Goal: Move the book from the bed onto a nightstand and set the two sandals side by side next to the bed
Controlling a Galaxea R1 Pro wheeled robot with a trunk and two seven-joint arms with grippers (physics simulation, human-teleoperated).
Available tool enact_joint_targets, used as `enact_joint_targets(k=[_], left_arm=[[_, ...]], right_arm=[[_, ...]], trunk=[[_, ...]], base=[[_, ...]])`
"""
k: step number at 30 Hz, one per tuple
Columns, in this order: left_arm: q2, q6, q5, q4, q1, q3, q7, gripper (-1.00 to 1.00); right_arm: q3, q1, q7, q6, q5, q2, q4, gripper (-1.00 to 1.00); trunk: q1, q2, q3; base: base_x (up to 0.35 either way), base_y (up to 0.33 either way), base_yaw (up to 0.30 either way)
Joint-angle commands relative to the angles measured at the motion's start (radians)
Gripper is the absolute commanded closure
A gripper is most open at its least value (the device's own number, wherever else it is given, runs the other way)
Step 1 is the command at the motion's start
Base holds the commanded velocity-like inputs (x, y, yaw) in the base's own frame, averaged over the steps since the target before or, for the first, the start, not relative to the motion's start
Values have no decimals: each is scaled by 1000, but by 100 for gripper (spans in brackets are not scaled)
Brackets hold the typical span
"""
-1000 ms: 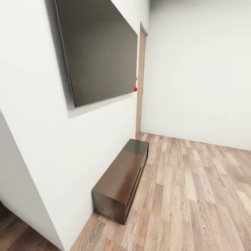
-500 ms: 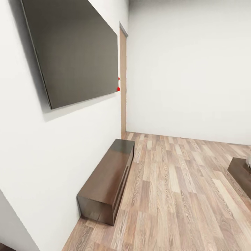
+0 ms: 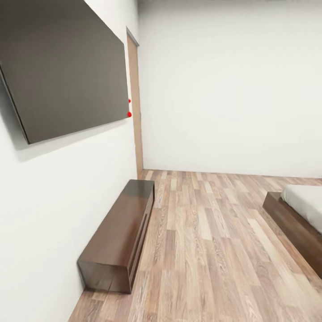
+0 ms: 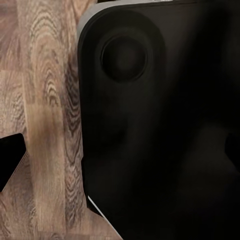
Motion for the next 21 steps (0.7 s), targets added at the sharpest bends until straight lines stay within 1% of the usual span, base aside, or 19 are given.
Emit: enact_joint_targets(k=[1,21], left_arm=[[0,-3,0,1,0,0,0,-100],[0,-3,-1,1,0,-2,0,-100]], right_arm=[[0,0,0,0,-1,0,0,-100],[-2,0,0,0,-1,0,0,-100]], trunk=[[0,0,-1],[0,0,-1]], base=[[0,0,-299],[0,0,-299]])
